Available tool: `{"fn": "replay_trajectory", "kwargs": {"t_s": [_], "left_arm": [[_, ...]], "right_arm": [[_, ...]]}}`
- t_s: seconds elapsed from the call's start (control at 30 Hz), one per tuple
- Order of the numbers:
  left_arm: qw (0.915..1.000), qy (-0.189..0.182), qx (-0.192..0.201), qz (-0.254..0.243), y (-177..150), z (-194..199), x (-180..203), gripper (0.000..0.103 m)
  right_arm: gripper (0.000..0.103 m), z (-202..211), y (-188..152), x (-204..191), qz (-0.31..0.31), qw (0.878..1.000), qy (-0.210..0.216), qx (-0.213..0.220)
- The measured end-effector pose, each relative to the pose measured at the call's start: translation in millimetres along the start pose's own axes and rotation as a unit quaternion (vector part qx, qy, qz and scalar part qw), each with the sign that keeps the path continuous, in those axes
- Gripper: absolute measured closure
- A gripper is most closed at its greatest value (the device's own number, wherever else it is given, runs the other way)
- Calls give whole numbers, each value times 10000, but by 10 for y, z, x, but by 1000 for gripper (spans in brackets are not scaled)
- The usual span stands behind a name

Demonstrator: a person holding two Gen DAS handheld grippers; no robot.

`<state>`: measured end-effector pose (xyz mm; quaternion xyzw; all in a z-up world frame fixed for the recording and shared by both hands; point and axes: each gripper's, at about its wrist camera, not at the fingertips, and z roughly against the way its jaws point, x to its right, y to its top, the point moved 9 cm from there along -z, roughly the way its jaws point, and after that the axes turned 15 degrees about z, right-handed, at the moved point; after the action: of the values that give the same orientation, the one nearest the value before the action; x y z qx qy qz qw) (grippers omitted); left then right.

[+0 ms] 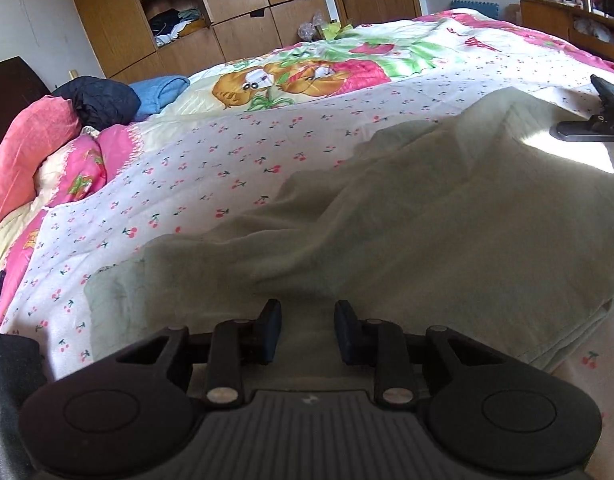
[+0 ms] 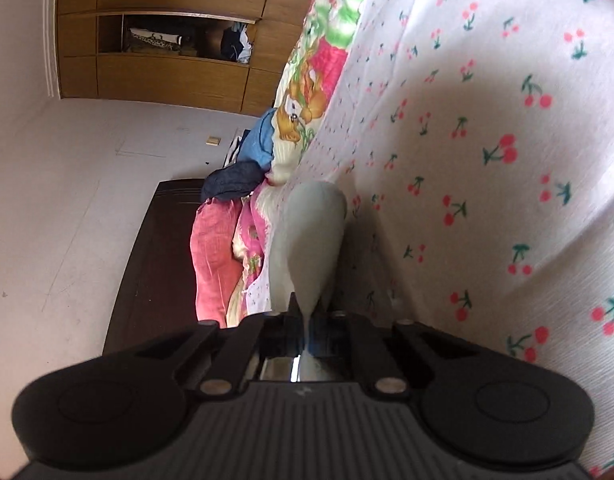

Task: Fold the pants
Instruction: 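Grasp a pant leg with the right gripper and lift it over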

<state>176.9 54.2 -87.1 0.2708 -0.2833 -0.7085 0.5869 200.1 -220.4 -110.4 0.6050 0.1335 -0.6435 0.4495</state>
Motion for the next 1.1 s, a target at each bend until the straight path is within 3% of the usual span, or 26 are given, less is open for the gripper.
{"fn": "replay_trajectory", "kwargs": {"t_s": [0.17,0.33,0.4,0.53,0.63,0.67,0.77,0.87,0.93,1.03,1.1], "left_arm": [[9987,72,168,-472,67,53,315,62],[9982,410,104,-433,31,-34,173,57],[9989,387,164,-190,33,28,84,57],[9975,-18,701,104,176,199,115,56],[9969,22,689,369,213,22,18,56],[9957,37,607,693,218,-81,-111,56],[9804,-418,503,1859,281,-152,-531,56],[9815,-92,584,1824,301,-158,-856,56],[9742,-349,652,2131,277,-61,-1036,56],[9631,-232,788,2563,109,189,-1353,56],[9552,-486,801,2807,-51,352,-1457,55]], "right_arm": [[100,128,60,39,137,9997,-151,-139],[100,108,140,-110,395,9987,-229,-233],[100,79,172,-297,602,9974,-277,-288],[100,-43,239,-951,1126,9929,-172,-353],[100,-238,209,-1446,1457,9882,-107,-454],[100,-329,170,-1609,1604,9856,-117,-525],[100,-626,-47,-2024,2104,9745,-112,-767],[100,-1001,-345,-2272,2392,9647,-118,-1096],[100,-1234,-527,-2312,2453,9604,-226,-1301],[100,-1552,-787,-2248,2456,9560,-519,-1517],[100,-1772,-992,-2154,2575,9486,-811,-1652]]}}
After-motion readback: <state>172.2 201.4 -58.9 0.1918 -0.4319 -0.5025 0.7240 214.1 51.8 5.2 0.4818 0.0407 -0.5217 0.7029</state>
